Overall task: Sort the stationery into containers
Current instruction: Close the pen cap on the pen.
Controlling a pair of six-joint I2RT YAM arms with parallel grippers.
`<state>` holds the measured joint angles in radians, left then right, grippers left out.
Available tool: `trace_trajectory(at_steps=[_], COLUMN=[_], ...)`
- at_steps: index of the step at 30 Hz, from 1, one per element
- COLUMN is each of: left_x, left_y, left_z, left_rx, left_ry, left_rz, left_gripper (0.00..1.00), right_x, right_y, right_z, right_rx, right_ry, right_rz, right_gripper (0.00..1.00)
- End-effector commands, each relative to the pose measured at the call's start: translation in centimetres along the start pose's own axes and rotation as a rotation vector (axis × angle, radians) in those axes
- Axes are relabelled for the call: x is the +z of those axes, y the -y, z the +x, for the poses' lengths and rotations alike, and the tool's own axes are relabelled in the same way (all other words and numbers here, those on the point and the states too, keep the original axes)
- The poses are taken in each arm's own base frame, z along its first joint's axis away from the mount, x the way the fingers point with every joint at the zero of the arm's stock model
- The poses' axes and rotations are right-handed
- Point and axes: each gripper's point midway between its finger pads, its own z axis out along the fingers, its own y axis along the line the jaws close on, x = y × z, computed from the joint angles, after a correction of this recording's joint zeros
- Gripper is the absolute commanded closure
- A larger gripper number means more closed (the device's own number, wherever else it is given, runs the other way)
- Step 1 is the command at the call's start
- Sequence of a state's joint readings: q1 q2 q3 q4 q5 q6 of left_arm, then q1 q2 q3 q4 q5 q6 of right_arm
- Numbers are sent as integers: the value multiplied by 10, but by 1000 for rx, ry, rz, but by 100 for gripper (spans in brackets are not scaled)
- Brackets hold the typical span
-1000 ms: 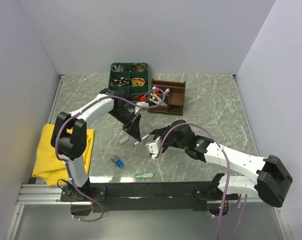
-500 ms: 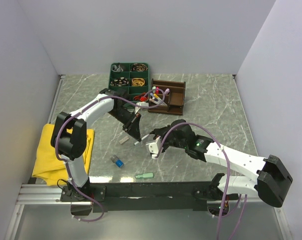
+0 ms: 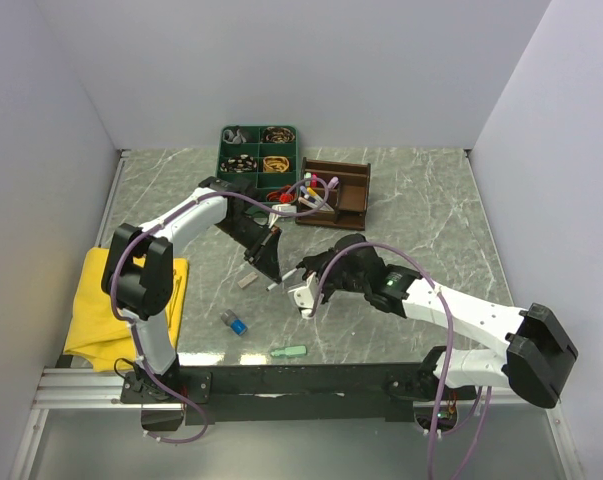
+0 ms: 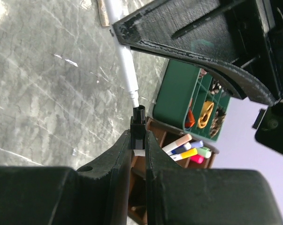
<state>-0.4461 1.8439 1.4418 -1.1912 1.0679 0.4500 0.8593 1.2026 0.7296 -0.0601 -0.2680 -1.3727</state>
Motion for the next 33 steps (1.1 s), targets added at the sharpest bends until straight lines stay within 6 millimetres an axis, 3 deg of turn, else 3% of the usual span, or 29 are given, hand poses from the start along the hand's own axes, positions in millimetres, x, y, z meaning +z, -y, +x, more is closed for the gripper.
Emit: trace_trajectory(at_steps=[1, 10, 23, 33], left_x=[-3, -8, -8, -4], left_y=[6, 6, 0, -4], left_z=[-11, -19, -28, -31], left_rx=[39, 37, 32, 26], left_ry=[29, 43, 51, 46], left_rz=[18, 27, 18, 8], left_gripper=[99, 99, 99, 99], right_x=[-2, -2, 0, -5], right_y=[18, 10, 34, 37], right_z=[-13, -16, -29, -45], right_rx=[-114, -242, -81, -41], right_ry=[51, 73, 109, 151], right_rz=[13, -42, 10, 31], right_gripper=[100, 100, 100, 100])
